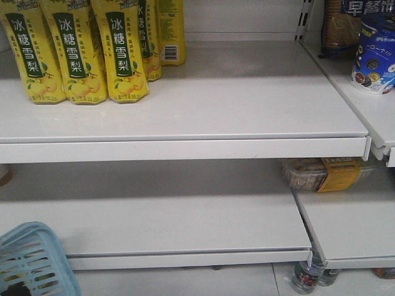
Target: Place coke in basket with both arms
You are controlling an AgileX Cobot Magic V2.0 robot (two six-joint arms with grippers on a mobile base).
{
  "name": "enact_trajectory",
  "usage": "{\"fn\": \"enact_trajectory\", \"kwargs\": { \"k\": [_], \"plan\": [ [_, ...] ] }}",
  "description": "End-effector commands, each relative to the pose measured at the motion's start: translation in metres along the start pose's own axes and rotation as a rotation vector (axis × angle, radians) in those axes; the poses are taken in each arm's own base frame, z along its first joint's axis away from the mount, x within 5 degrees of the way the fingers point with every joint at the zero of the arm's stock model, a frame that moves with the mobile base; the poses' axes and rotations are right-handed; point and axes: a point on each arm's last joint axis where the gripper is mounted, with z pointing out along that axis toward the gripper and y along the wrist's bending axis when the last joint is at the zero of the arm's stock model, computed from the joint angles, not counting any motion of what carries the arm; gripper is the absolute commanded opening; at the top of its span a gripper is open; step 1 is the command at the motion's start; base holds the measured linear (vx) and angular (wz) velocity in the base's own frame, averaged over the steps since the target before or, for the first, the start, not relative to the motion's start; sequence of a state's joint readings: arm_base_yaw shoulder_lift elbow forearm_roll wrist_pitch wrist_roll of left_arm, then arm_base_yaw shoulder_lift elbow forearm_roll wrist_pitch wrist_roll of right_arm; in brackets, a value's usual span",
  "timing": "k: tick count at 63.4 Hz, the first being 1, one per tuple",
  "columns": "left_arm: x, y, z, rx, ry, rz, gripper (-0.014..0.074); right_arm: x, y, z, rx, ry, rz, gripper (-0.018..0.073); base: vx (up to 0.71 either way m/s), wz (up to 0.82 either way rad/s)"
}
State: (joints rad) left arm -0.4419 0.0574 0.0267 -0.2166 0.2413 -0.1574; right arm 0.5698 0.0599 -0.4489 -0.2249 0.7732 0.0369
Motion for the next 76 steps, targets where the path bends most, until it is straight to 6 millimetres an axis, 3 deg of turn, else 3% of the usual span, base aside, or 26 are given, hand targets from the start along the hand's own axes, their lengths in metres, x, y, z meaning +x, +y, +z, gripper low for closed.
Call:
{"fn": "enact_trajectory", "kwargs": {
  "k": [1,30,47,64,76],
  "plan": [
    [-0.010,0.000,-0.002,0.011,-0.159,0.127,-0.0006,-0.013,-0.002,-0.002,0.010,-0.082,-0.015,-0.0005,0.00,0.00],
    [-0.008,0.009,-0.006,-0.139,-0.152,0.351,-0.0006,-0.013,-0.002,-0.002,0.011,-0.082,-0.016,-0.0005,0.00,0.00],
    [-0.016,0.014,-0.009,-0.269,-0.243,0.381,-0.0006,-0.013,-0.002,-0.002,0.010,-0.082,-0.015,-0.0005,0.00,0.00],
    [-0.028,0.012,-0.013,-0.308,-0.390,0.396,-0.0006,-0.013,-0.002,-0.002,0.010,-0.082,-0.015,-0.0005,0.00,0.00],
    [-0.029,0.012,-0.014,-0.327,-0.398,0.389,-0.0006,-0.013,-0.002,-0.002,0.010,-0.082,-0.015,-0.0005,0.00,0.00]
  ]
}}
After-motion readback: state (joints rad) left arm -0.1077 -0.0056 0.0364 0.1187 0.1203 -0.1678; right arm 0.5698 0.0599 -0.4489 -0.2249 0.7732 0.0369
